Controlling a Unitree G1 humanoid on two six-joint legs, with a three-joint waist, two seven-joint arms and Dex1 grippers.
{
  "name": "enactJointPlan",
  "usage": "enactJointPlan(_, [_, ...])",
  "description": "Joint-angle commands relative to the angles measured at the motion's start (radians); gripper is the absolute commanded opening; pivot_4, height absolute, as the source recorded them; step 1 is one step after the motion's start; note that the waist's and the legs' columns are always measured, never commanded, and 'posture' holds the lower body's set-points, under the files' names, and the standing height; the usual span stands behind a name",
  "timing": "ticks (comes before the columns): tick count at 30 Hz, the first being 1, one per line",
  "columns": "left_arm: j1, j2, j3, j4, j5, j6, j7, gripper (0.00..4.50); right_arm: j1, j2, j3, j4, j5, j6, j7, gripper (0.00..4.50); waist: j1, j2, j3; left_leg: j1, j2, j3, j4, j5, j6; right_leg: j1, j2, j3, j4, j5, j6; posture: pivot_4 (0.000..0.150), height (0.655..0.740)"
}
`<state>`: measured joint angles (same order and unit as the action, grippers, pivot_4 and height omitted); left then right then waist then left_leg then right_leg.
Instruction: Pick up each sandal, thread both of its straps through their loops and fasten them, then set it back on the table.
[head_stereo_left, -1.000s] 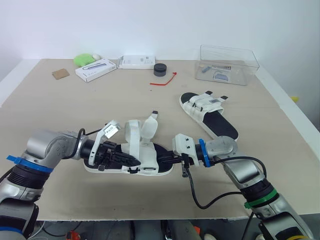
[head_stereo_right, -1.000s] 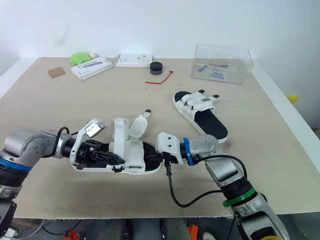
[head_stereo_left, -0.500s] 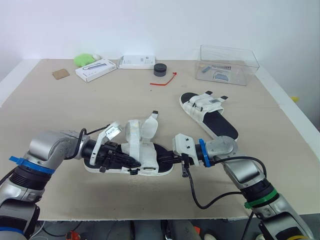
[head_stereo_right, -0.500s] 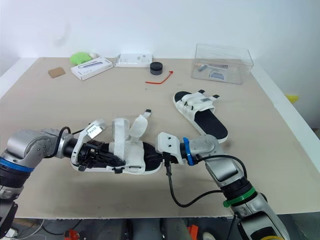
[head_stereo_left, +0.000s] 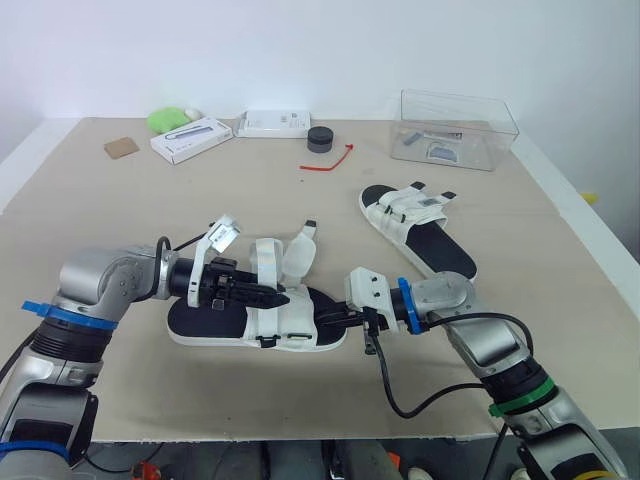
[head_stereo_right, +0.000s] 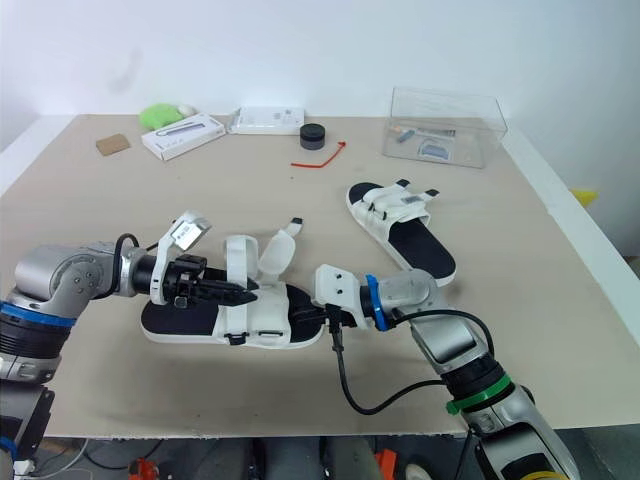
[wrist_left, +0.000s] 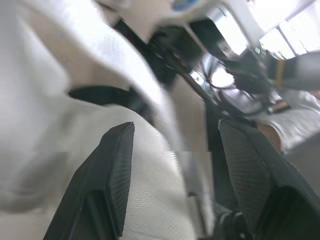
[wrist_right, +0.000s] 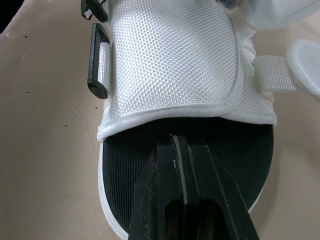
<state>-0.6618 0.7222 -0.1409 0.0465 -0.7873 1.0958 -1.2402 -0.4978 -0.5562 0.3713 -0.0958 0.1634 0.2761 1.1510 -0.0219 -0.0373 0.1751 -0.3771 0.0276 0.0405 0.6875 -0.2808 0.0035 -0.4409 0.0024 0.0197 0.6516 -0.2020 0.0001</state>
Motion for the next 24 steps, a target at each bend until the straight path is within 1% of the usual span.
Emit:
enactJointPlan(1, [-0.012,0.003,0.026,-0.005,0.002,-0.010,-0.009,2.23,-0.001,-0.005,-0.012,-0.023,0.002,0.001,0.000,0.00,0.000,0.000,0.000,0.000,0.000,0.000,0.000,0.000,0.000,0.000,0.000,0.000,0.000,0.000,0.000,0.150,0.7400])
enactJointPlan(2, [-0.007,0.007,0.020,-0.011,0.004,-0.012,-0.016,1.79,0.000,-0.006,-0.013,-0.023,0.002,0.001,0.001,0.00,0.000,0.000,0.000,0.000,0.000,0.000,0.000,0.000,0.000,0.000,0.000,0.000,0.000,0.000,0.000,0.150,0.7400])
enactJointPlan(3, [-0.002,0.010,0.016,-0.018,0.001,-0.011,-0.022,1.47,0.000,-0.007,-0.014,-0.024,0.002,0.001,0.001,0.00,0.000,0.000,0.000,0.000,0.000,0.000,0.000,0.000,0.000,0.000,0.000,0.000,0.000,0.000,0.000,0.150,0.7400])
enactJointPlan(4, [0.004,0.011,0.015,-0.027,-0.003,-0.007,-0.026,0.85,0.001,-0.009,-0.014,-0.023,0.002,0.001,0.002,0.00,0.000,0.000,0.000,0.000,0.000,0.000,0.000,0.000,0.000,0.000,0.000,0.000,0.000,0.000,0.000,0.150,0.7400])
enactJointPlan(5, [0.010,0.014,0.012,-0.037,-0.005,-0.004,-0.030,0.50,0.001,-0.010,-0.014,-0.024,0.002,0.001,0.002,0.00,0.000,0.000,0.000,0.000,0.000,0.000,0.000,0.000,0.000,0.000,0.000,0.000,0.000,0.000,0.001,0.150,0.7400])
enactJointPlan(6, [0.020,0.018,0.007,-0.053,-0.004,-0.006,-0.036,0.06,0.001,-0.010,-0.014,-0.024,0.002,0.001,0.002,0.00,0.000,0.000,0.000,0.000,0.000,0.000,0.000,0.000,0.000,0.000,0.000,0.000,0.000,-0.001,0.001,0.150,0.7400])
enactJointPlan(13, [0.060,0.013,0.003,-0.101,-0.001,-0.010,-0.038,0.06,0.000,-0.012,-0.014,-0.024,0.002,0.003,0.004,0.00,0.000,0.000,0.000,0.000,0.000,0.000,0.000,0.000,0.000,0.000,-0.001,0.000,0.000,-0.001,0.001,0.150,0.7400])
enactJointPlan(24, [0.145,0.049,-0.037,-0.194,0.014,-0.026,-0.057,0.06,-0.005,-0.013,-0.013,-0.025,0.003,0.006,0.007,0.00,0.000,0.000,0.000,0.000,0.000,0.000,0.000,0.000,0.000,0.000,0.000,0.000,0.000,-0.001,0.001,0.150,0.7400])
